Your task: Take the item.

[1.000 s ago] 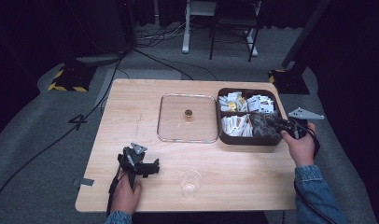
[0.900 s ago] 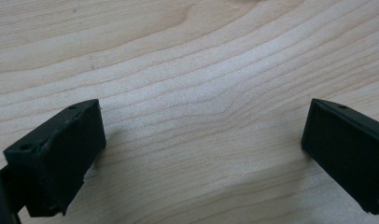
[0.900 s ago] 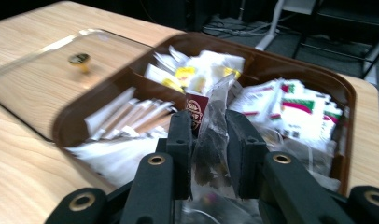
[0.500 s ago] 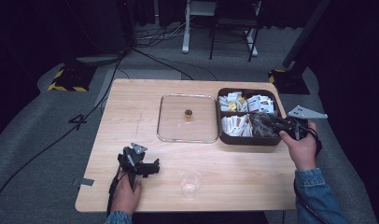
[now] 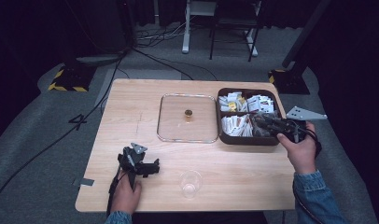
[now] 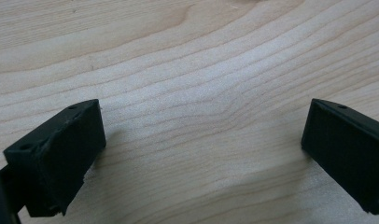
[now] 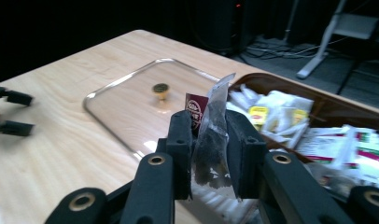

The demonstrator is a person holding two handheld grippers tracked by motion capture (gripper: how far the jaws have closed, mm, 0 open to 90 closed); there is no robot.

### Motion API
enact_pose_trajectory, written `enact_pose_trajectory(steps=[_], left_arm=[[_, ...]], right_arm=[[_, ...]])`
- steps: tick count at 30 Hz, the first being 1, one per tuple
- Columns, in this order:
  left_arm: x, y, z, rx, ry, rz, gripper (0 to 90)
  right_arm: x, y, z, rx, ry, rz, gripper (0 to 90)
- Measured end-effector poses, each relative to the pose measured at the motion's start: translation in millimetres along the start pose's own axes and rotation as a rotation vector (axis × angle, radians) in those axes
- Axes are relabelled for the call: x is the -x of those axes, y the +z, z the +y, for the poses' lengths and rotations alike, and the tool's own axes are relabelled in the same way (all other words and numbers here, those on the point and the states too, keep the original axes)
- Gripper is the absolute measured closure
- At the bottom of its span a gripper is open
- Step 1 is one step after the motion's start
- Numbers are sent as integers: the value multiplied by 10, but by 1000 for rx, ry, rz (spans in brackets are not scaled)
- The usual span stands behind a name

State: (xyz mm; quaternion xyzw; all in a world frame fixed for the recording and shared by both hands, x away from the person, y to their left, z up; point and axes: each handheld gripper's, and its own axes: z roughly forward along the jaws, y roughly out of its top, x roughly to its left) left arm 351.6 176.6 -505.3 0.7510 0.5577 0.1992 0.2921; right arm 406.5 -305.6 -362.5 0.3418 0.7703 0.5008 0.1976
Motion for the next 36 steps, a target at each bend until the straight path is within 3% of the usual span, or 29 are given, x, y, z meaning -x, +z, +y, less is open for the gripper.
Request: enact_pose_trajectory(steps=[9, 10, 14, 15, 23, 29, 36], left_arm=[[-1, -2, -2, 1, 3, 1, 0], [-1, -1, -2, 1, 2, 1, 0], [-1, -1, -2, 1, 2, 1, 0], [-1, -1, -2, 1, 2, 0, 0], [-1, -1, 0, 0, 2, 0, 0], [6, 13, 11, 3, -2, -5, 0], [6, 16, 18, -1, 2, -6, 0]], right_arm=[[-283, 84, 132, -1, -41, 105, 734], [-370, 109, 157, 1, -55, 134, 734], [-468, 134, 167, -4, -64, 165, 734], [-534, 161, 154, -10, -50, 209, 734], [-750, 217, 127, -30, -78, 259, 734], [-1016, 256, 108, -36, -132, 311, 733], [-1197, 316, 71, -62, -146, 369, 732]])
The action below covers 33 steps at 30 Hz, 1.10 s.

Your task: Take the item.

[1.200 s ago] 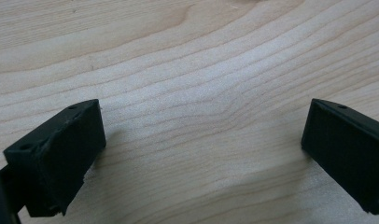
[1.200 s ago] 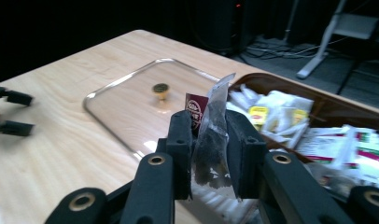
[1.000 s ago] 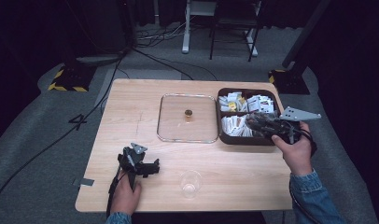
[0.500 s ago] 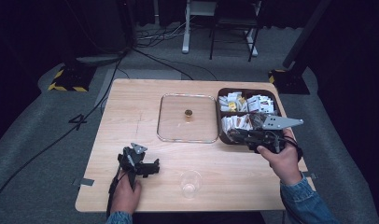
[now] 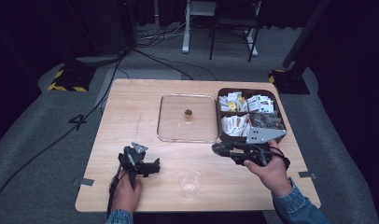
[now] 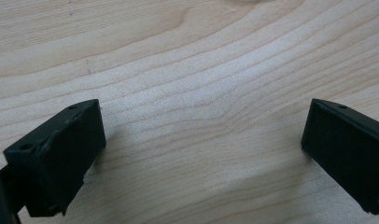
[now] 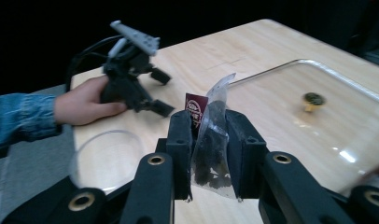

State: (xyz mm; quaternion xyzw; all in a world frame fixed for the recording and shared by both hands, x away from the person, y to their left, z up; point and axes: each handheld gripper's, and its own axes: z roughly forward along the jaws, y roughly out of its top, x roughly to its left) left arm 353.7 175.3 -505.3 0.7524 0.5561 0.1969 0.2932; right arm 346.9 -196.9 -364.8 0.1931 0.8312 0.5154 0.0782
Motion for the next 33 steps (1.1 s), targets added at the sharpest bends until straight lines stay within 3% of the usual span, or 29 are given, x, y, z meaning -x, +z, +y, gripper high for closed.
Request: enact_pose_trajectory(steps=[6, 20, 27, 28, 33], left_arm=[[3, 2, 1, 2, -4, 1, 0], [0, 0, 1, 1, 1, 3, 0], [2, 1, 1, 1, -2, 1, 0], [2, 1, 1, 1, -2, 1, 0], [1, 1, 1, 0, 0, 2, 0]], right_arm=[[-157, 160, -15, -32, -27, 54, 732], [-341, 288, -17, -56, -48, 146, 730], [-456, 398, -41, -77, -61, 221, 729], [-484, 444, -60, -87, -70, 248, 729], [-524, 511, -90, -103, -80, 269, 729]])
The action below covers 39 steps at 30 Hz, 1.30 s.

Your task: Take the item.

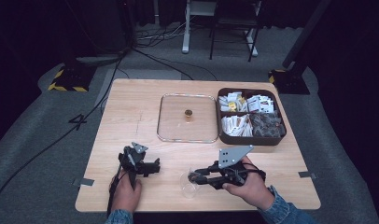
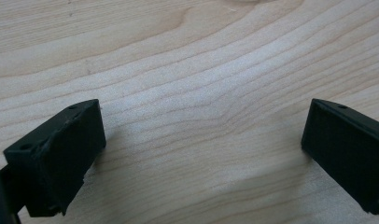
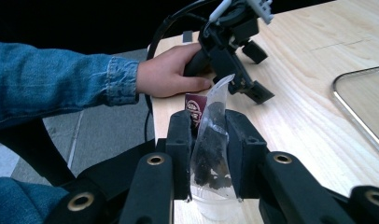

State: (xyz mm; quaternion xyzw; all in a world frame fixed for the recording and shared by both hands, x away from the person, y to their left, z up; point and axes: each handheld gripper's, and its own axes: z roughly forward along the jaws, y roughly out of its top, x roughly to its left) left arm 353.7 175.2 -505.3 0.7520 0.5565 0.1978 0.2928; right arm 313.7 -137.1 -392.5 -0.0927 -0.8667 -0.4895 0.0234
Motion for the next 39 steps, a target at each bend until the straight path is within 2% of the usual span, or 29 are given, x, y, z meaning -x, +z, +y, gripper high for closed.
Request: enact_pose_trajectory(steps=[20, 34, 37, 39], left_arm=[[0, 0, 0, 0, 0, 0, 0], [0, 0, 0, 0, 0, 0, 0], [0, 0, 0, 0, 0, 0, 0], [0, 0, 0, 0, 0, 0, 0]], right_arm=[[17, 213, -90, -42, -25, -38, 732], [11, 287, -129, -69, -35, -40, 729], [11, 289, -130, -71, -36, -39, 720], [13, 295, -130, -71, -38, -41, 662]])
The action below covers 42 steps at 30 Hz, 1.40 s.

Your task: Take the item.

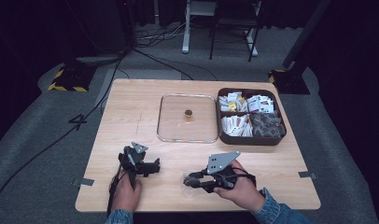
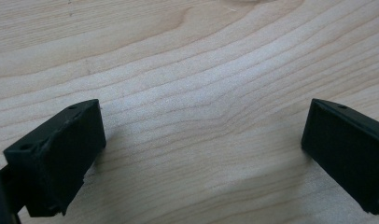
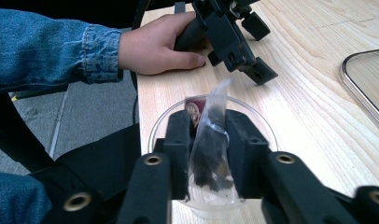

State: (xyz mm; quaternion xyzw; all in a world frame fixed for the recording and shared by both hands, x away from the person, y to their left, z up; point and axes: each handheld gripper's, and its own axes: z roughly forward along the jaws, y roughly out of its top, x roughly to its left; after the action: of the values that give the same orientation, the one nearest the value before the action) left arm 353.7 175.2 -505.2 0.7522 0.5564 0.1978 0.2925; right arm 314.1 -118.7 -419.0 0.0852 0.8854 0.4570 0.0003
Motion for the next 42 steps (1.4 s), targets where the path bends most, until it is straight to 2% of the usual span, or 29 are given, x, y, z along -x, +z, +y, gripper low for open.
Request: enact_pose_trajectory(steps=[2, 3, 6, 15, 16, 20, 22, 23, 24, 26, 27, 29, 30, 32, 34, 42], left_arm=[[0, 0, 0, 0, 0, 0, 0], [2, 1, 0, 2, -2, 0, 0], [1, 1, 0, 2, -2, 0, 0], [0, 0, 0, 0, 0, 0, 0], [1, 1, 0, 2, -2, 0, 0], [2, 1, 0, 2, -3, 0, 0], [2, 1, 0, 2, -3, -1, 0], [1, 1, 0, 0, -2, -1, 0], [1, 1, 0, 0, -2, -1, 0], [1, 1, 0, 1, -2, -1, 0], [1, 1, 0, 1, -2, -1, 0], [1, 0, 0, 0, -2, -1, 0], [2, 1, 0, 1, -4, -1, 0], [3, 2, 0, 2, -4, -1, 0], [2, 2, 0, 2, -3, -1, 0], [3, 1, 0, 1, -4, -1, 0]], right_arm=[[2, -2, 4, 22, -9, -16, 566], [12, -9, 11, 47, -6, -31, 491], [28, -21, 14, 68, -2, -44, 428], [43, -26, 22, 92, 1, -50, 372], [58, -73, 38, 111, 5, -56, 350], [80, -169, 57, 121, 14, -67, 309], [96, -270, 62, 123, 19, -78, 282], [117, -374, 58, 128, 22, -97, 255], [117, -374, 58, 128, 22, -97, 255], [141, -480, 45, 132, 35, -112, 234], [161, -583, 21, 138, 44, -135, 229], [168, -621, 9, 140, 48, -142, 226], [187, -721, -31, 143, 58, -163, 221], [193, -752, -47, 143, 61, -168, 221], [236, -877, -121, 144, 76, -198, 221], [331, -1111, -271, 141, 109, -265, 225]])
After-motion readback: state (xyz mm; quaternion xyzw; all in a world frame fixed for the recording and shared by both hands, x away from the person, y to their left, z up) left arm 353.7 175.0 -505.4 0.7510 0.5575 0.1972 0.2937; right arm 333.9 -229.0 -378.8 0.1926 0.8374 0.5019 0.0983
